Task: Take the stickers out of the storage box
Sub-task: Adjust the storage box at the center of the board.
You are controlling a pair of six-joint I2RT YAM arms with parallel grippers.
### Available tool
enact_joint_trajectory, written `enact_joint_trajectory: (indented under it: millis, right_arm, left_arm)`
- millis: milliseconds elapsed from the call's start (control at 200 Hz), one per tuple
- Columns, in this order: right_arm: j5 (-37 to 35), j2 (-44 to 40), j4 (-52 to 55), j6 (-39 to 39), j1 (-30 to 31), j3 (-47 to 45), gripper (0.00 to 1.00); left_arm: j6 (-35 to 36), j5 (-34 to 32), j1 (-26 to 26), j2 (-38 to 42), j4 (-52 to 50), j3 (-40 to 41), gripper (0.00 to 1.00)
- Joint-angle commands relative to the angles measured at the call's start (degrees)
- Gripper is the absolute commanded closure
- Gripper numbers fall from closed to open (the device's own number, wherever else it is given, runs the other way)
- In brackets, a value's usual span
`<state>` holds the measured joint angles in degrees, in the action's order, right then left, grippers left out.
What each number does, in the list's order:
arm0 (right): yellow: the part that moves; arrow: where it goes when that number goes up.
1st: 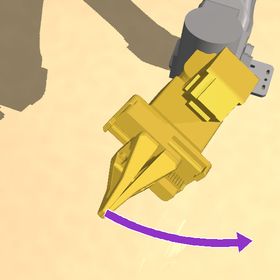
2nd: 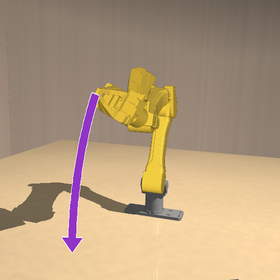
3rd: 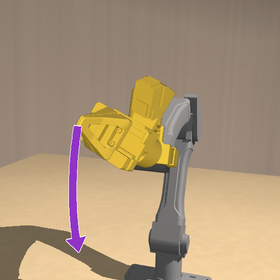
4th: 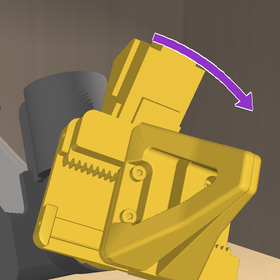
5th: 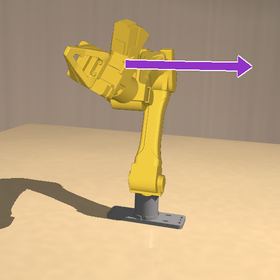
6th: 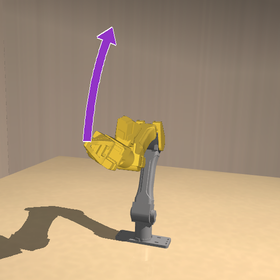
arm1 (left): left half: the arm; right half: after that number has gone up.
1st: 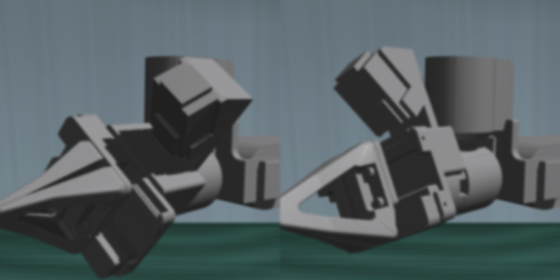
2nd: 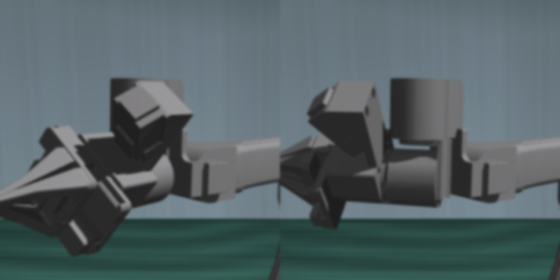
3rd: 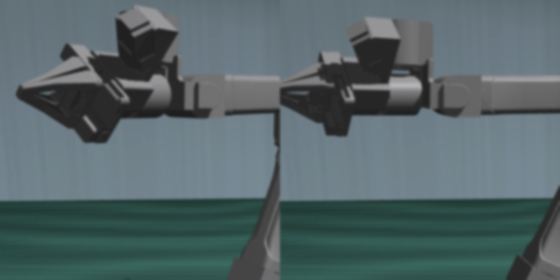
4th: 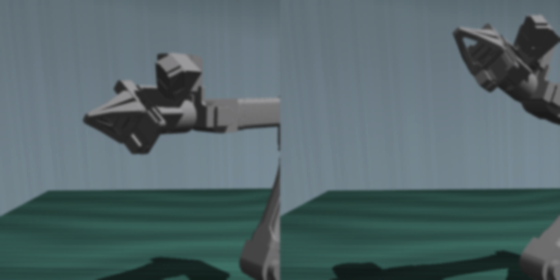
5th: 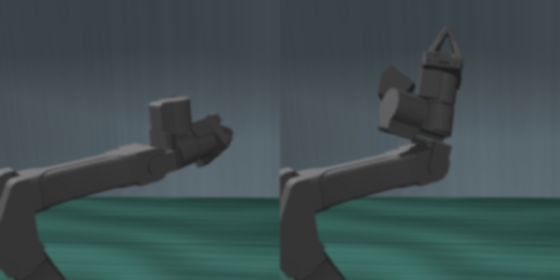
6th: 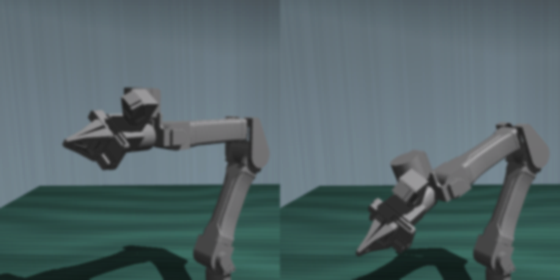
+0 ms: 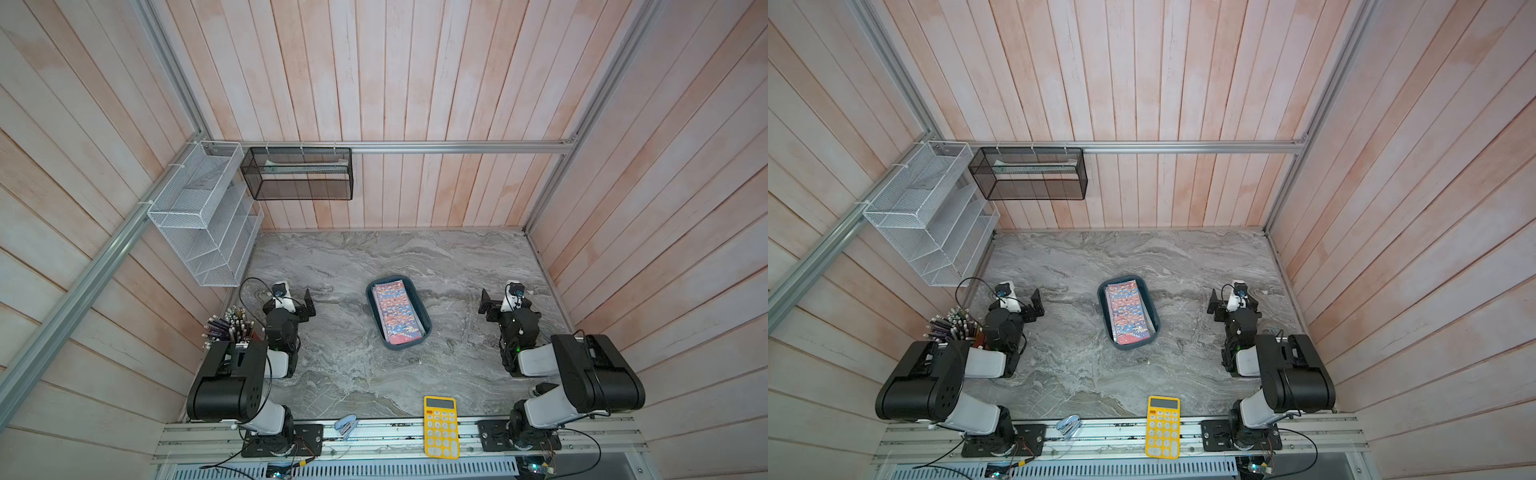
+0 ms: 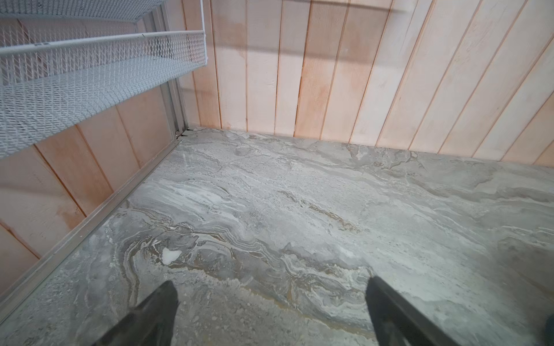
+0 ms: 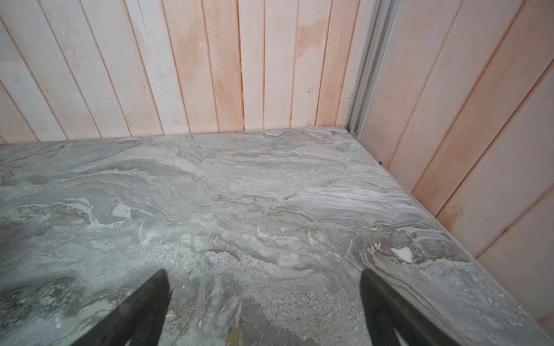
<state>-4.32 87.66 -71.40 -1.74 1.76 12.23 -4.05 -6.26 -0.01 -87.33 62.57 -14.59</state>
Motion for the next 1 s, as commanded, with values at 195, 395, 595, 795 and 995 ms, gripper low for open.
enact_joint_trajectory:
  millis: [195, 395, 595, 795, 995]
  right_arm:
    - [0.86, 0.53, -2.39, 0.77, -0.35, 0.60, 0.02]
    - [0.87, 0.53, -2.34, 0.66, -0.35, 0.58, 0.01]
    - [1.05, 0.56, -2.34, 0.68, -0.44, 0.60, 0.02]
    - [1.10, 0.58, -2.34, 0.64, -0.44, 0.60, 0.01]
    - [1.06, 0.50, -2.51, 0.68, -0.44, 0.47, 0.01]
  left_arm:
    - [1.07, -0.68, -0.39, -0.98, 1.95, -1.32, 0.00]
    - [1.07, -0.68, -0.44, -0.95, 1.96, -1.34, 0.00]
    - [1.07, -0.68, -0.43, -1.00, 2.01, -1.37, 0.00]
    - [1.10, -0.68, -0.38, -0.93, 2.01, -1.32, 0.00]
    - [1.50, -0.53, -0.25, -0.68, 1.21, -1.86, 0.00]
